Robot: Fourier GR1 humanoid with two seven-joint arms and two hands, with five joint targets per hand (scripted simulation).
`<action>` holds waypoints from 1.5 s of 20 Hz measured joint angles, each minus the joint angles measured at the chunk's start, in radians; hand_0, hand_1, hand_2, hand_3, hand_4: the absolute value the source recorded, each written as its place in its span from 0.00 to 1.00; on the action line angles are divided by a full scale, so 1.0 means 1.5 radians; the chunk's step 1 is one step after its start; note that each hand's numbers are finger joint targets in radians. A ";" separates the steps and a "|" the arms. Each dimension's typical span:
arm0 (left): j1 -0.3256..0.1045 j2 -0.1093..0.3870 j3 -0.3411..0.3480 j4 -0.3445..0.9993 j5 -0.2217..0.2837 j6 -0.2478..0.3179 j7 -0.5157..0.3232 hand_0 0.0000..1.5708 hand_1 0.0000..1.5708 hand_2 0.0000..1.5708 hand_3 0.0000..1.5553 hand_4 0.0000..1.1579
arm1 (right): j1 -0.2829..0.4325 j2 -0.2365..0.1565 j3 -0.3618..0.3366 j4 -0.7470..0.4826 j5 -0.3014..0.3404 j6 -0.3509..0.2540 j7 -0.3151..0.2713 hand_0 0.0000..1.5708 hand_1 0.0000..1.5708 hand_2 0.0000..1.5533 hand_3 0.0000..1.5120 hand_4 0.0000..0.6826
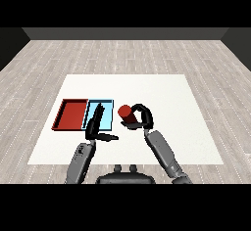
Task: Pick the red can and put it in the red box
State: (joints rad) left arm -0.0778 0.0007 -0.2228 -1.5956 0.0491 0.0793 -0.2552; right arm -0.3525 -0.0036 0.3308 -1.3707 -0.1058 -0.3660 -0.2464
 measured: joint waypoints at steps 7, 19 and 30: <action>-0.055 0.000 -0.046 0.084 0.032 0.038 -0.003 0.00 0.00 0.00 0.00 0.00 | -0.033 0.001 0.031 0.033 -0.049 -0.042 -0.030 0.93 0.93 0.93 0.92 0.94; -0.115 0.000 -0.127 0.208 0.106 0.101 -0.053 0.00 0.00 0.00 0.00 0.00 | -0.039 0.002 0.089 0.008 -0.061 -0.092 -0.013 0.92 0.92 0.92 0.91 0.94; -0.139 0.000 -0.146 0.249 0.151 0.099 -0.065 0.00 0.00 0.00 0.00 0.00 | -0.079 0.002 0.134 0.050 -0.120 -0.126 -0.043 0.95 0.95 0.93 0.91 0.91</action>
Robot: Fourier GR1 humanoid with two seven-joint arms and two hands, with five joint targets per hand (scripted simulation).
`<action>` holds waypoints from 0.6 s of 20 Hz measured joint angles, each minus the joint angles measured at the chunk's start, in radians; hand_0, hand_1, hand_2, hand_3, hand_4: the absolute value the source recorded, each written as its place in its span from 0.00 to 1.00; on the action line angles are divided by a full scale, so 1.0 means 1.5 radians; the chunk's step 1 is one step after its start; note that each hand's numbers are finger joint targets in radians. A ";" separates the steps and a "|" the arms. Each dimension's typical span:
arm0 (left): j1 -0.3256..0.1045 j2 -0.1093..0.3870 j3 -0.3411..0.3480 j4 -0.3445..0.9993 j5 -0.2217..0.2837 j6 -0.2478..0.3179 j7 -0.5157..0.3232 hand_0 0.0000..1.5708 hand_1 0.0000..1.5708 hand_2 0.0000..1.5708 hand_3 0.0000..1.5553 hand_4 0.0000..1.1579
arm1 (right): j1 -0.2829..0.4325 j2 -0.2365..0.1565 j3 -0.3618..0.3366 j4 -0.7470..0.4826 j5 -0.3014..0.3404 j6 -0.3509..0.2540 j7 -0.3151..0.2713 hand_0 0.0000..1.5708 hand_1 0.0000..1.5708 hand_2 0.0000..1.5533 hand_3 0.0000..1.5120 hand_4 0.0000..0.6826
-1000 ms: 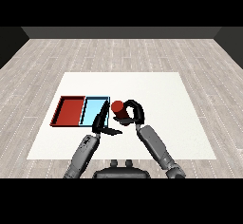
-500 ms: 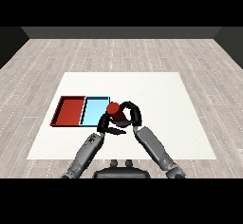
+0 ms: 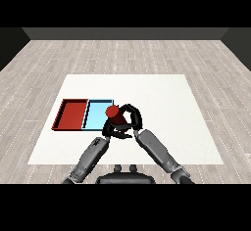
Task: Pick the red can and put it in the red box
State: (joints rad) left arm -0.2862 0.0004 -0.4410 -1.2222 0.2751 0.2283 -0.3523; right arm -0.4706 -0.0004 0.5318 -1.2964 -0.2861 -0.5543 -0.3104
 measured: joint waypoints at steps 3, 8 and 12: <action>-0.008 0.000 -0.002 -0.007 0.006 -0.003 0.007 0.00 0.00 0.00 0.00 0.00 | -0.005 0.000 0.004 0.012 -0.013 0.004 -0.010 0.95 0.95 0.93 0.91 0.90; -0.005 0.004 -0.021 -0.011 0.013 0.012 0.008 0.00 0.00 0.00 0.00 0.00 | -0.022 -0.002 0.020 0.023 -0.035 -0.005 -0.018 0.94 0.94 0.94 0.91 0.91; -0.017 0.010 -0.024 0.012 0.023 0.014 -0.014 0.00 0.00 0.00 0.00 0.19 | -0.031 -0.004 0.060 0.018 -0.047 -0.036 -0.020 0.95 0.95 0.94 0.91 0.95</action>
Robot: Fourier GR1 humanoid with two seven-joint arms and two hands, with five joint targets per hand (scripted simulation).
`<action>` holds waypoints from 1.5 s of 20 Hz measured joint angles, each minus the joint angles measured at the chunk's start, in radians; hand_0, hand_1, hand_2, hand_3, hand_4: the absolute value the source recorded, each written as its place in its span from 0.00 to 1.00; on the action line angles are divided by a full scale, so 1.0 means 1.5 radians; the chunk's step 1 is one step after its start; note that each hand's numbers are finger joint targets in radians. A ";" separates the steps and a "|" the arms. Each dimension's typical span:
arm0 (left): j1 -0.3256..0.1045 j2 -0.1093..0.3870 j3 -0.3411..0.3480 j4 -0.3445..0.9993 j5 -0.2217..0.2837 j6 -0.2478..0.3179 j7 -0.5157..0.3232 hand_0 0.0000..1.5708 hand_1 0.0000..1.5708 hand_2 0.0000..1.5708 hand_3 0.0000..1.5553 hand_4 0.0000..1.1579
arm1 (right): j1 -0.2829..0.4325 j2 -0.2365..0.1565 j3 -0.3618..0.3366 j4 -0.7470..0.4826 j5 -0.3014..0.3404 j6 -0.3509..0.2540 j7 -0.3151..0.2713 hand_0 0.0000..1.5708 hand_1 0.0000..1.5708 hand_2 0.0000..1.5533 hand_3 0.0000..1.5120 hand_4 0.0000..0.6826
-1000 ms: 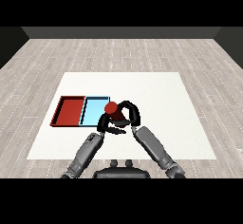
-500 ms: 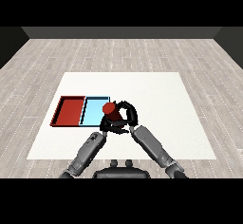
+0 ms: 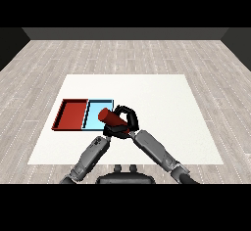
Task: Pick the red can and put it in the red box
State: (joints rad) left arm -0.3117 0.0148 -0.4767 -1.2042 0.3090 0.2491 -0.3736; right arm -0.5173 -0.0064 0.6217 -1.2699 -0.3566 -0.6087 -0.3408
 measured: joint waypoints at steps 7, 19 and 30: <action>-0.003 0.006 -0.011 0.010 0.001 0.101 0.014 1.00 1.00 1.00 0.96 0.85 | -0.016 -0.006 0.016 0.028 -0.020 -0.004 -0.028 0.94 0.94 0.94 0.90 0.93; -0.021 0.003 -0.007 0.004 -0.023 0.231 0.058 1.00 1.00 0.97 0.91 0.81 | -0.020 -0.009 0.028 -0.011 -0.022 -0.023 0.006 0.91 0.91 0.93 0.91 0.91; -0.033 0.001 -0.010 0.017 -0.028 0.266 0.031 1.00 1.00 0.97 0.94 0.97 | -0.001 -0.002 0.011 -0.019 0.014 0.005 0.024 0.00 0.00 0.00 0.00 0.00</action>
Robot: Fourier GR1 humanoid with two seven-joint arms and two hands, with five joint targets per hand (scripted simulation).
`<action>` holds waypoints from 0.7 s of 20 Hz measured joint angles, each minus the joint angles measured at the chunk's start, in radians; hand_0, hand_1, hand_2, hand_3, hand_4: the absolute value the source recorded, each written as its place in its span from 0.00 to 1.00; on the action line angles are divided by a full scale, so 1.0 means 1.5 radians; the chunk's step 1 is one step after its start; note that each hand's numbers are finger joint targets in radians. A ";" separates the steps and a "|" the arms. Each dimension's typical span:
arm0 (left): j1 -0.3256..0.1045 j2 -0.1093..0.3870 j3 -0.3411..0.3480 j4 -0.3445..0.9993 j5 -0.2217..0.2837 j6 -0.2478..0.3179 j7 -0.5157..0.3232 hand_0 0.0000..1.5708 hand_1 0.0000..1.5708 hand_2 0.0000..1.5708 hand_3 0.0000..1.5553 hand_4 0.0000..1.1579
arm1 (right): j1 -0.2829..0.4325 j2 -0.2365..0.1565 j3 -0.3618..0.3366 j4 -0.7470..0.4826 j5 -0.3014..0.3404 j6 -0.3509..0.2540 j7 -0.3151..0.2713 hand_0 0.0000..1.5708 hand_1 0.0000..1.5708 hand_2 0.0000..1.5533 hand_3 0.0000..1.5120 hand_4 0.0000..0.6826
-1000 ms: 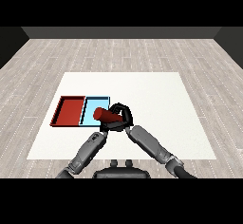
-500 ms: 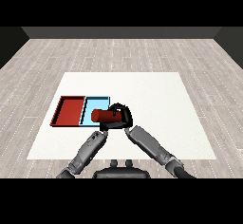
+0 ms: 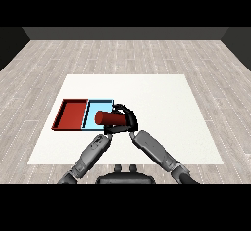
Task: Pick the red can and put it in the red box
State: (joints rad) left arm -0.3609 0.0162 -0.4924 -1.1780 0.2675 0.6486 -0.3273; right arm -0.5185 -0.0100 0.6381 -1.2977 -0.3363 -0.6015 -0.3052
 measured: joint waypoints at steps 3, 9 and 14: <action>-0.010 -0.002 0.008 0.000 -0.010 -0.002 0.008 1.00 1.00 0.98 0.94 0.97 | 0.013 -0.002 -0.003 -0.026 0.025 0.005 0.025 0.00 0.00 0.00 0.00 0.00; -0.010 -0.006 0.009 0.002 -0.012 0.004 0.017 1.00 1.00 1.00 0.97 0.99 | 0.021 0.000 -0.029 -0.018 0.029 0.029 0.011 0.00 0.00 0.00 0.00 0.00; 0.003 -0.006 0.013 0.000 -0.011 0.000 0.015 1.00 1.00 1.00 0.96 0.99 | 0.032 -0.012 -0.074 -0.047 0.038 0.037 0.010 0.00 0.00 0.00 0.00 0.00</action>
State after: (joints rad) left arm -0.3557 0.0074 -0.4733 -1.1784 0.2517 0.6483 -0.3050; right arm -0.4707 -0.0274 0.5276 -1.3676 -0.2790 -0.5459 -0.2906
